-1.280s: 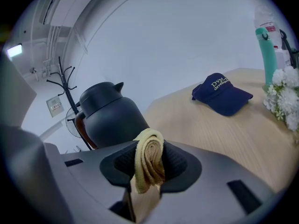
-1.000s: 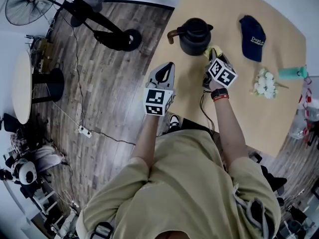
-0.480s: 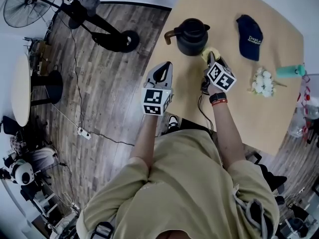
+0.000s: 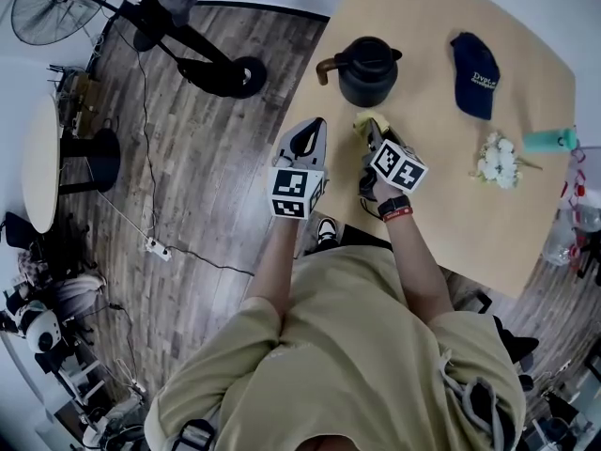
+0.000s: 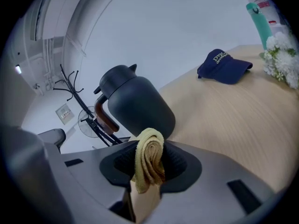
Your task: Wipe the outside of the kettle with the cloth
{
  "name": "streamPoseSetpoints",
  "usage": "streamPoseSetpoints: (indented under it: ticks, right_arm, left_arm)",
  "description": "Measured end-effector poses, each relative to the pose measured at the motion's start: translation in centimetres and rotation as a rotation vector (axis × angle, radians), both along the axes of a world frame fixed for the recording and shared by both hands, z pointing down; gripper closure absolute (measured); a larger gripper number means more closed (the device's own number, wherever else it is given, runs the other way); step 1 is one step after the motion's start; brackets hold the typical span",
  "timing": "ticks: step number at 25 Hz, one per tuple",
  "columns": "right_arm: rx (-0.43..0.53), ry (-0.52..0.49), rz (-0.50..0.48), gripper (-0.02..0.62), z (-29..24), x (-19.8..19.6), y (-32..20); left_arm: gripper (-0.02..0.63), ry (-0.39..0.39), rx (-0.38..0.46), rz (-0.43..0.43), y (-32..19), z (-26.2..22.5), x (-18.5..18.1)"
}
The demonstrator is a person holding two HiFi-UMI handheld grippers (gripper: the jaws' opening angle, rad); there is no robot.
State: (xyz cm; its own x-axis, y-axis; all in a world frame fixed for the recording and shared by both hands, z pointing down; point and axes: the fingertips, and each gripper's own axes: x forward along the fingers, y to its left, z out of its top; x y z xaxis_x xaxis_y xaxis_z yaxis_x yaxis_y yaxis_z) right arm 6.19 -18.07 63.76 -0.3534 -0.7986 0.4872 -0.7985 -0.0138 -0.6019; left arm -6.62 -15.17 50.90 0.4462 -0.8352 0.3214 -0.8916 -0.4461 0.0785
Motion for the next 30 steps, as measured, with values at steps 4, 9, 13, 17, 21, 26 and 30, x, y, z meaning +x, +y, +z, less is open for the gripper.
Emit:
streamPoseSetpoints:
  ticks: [4,9,13,17,21,26,30]
  right_arm:
    - [-0.015,-0.036,-0.032,0.463,0.3,-3.3,-0.6]
    - [-0.039,-0.067,-0.033,0.463,0.9,-5.7,-1.9]
    - [-0.046,-0.096,-0.024,0.463,1.2,-7.0,-3.5]
    - [-0.065,-0.163,0.013,0.462,1.6,-7.9,-4.7]
    - [-0.082,-0.22,0.05,0.462,1.6,-8.2,-5.3]
    - [-0.093,-0.275,0.087,0.463,1.9,-8.2,-5.6]
    - [-0.097,-0.291,0.086,0.463,2.0,-8.2,-5.5]
  left_arm:
    - [0.583,0.001,0.006,-0.011,0.0,-0.2,-0.5]
    - [0.583,0.02,0.016,-0.035,0.1,-0.6,-1.0]
    - [0.583,0.02,0.016,-0.047,-0.1,-0.7,-1.6]
    - [0.583,0.015,0.009,-0.055,-0.2,-0.5,-2.1]
    - [0.583,0.009,0.011,-0.071,0.0,-0.8,-2.7]
    - [0.583,0.002,0.002,-0.077,0.1,-0.3,-3.2]
    - [0.583,0.0,0.0,-0.073,0.2,-0.2,-3.4]
